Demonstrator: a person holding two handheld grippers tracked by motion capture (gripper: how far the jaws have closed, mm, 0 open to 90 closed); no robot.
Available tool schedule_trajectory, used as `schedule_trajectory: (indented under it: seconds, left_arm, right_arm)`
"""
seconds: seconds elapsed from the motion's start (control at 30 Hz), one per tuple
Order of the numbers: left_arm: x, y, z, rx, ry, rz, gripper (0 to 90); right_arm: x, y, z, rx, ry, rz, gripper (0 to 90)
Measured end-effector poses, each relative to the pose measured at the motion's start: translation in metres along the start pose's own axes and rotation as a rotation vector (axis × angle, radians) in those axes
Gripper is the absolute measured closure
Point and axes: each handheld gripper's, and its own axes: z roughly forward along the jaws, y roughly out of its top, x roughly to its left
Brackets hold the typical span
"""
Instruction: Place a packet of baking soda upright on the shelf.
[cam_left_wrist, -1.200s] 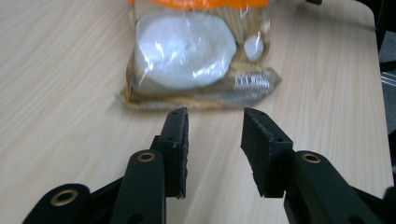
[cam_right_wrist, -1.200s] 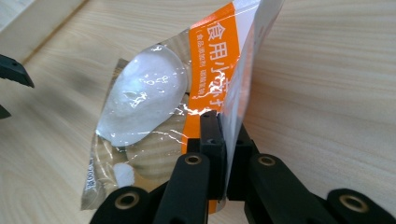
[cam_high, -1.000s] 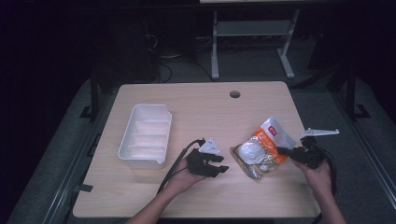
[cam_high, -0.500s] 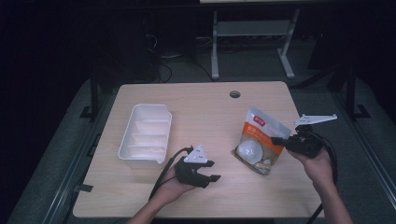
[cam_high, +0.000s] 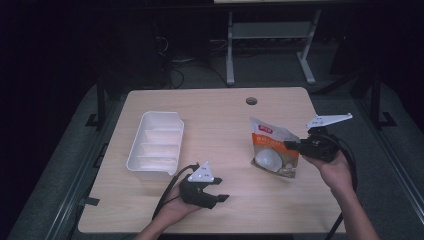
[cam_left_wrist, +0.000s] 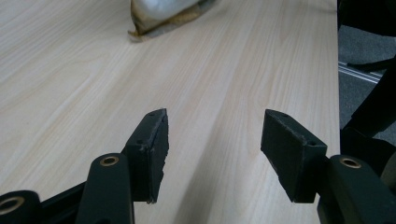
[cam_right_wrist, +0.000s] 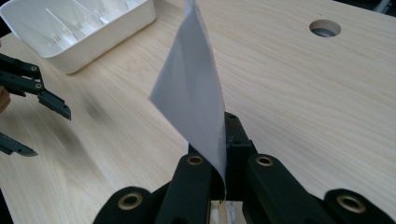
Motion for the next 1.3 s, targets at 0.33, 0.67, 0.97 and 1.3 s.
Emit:
schedule_trajectory:
  seconds: [0.33,0.67,0.97,1.3]
  left_arm:
    - [0.000,-0.007,-0.004,-0.017,0.003,-0.004,38.6]
    - [-0.004,-0.008,-0.003,-0.018,-0.003,0.007,36.1]
    - [-0.004,-0.011,-0.001,-0.005,-0.007,0.020,35.2]
    - [-0.006,-0.013,-0.004,-0.002,-0.002,0.032,33.7]
  right_arm:
    - [0.004,0.020,-0.004,-0.002,-0.014,-0.030,89.6]
    - [0.010,0.040,-0.002,-0.007,0.005,-0.045,89.6]
    - [0.028,0.067,0.012,-0.010,0.040,-0.087,89.6]
    - [0.058,0.098,0.035,-0.034,0.102,-0.147,89.6]
